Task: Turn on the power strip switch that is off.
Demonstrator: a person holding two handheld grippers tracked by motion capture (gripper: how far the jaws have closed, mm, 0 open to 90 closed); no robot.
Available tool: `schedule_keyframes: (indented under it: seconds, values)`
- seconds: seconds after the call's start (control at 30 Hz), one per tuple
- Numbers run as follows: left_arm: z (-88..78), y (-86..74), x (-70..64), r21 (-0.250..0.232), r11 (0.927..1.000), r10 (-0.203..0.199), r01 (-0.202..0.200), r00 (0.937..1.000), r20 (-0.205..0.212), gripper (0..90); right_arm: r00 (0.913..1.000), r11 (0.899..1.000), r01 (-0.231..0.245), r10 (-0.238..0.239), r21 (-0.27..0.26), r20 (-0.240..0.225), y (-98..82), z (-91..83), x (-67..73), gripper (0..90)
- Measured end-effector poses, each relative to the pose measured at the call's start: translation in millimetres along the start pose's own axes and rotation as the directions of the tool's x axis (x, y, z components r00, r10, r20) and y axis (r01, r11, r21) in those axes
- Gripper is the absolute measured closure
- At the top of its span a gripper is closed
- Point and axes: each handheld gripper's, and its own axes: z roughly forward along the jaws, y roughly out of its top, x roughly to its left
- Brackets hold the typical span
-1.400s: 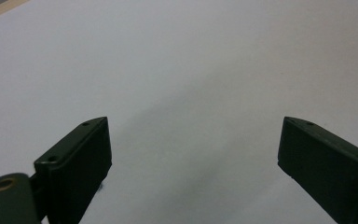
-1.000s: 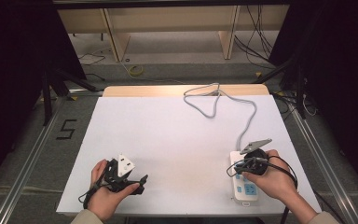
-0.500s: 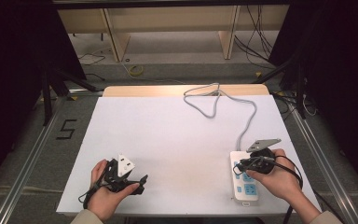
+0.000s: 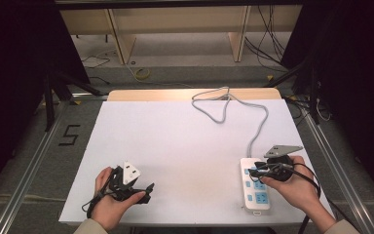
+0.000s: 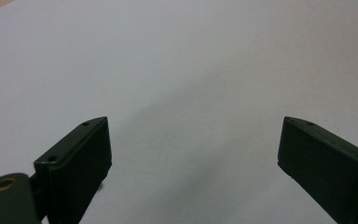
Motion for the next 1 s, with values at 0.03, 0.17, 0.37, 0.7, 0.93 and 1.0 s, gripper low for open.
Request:
schedule_keyframes:
  seconds: [0.03,0.17,0.37,0.7,0.93,1.0]
  values:
    - [0.0,-0.1,0.0,0.001,1.0,0.0,0.0,1.0,0.001,9.1,1.0,1.0,-0.002,0.002,-0.004,0.001,-0.6,-0.3,-0.6,59.4]
    - [0.0,-0.5,0.2,0.002,1.0,-0.003,0.003,1.0,0.005,9.1,0.9999,0.999,-0.013,0.013,-0.037,-0.006,-2.6,-2.6,-2.4,56.6]
    - [0.0,-1.4,0.3,0.009,1.0,-0.004,0.003,1.0,0.007,9.1,0.9999,0.995,-0.017,0.017,-0.097,-0.002,-7.3,-6.1,-5.6,50.8]
    - [1.0,-3.1,0.1,0.016,0.9998,-0.012,0.012,0.9998,0.014,9.1,0.9992,0.99,-0.04,0.039,-0.138,-0.009,-16.6,-12.1,-11.0,44.8]
    - [0.9,-4.5,1.1,0.027,0.9996,-0.011,0.011,0.9998,0.019,9.1,0.9984,0.98,-0.057,0.057,-0.191,-0.007,-25.8,-17.6,-16.0,42.5]
    - [1.0,-4.7,1.4,0.029,0.9995,-0.012,0.011,0.9997,0.02,9.1,0.998,0.977,-0.062,0.062,-0.204,-0.009,-28.5,-18.3,-16.8,42.2]
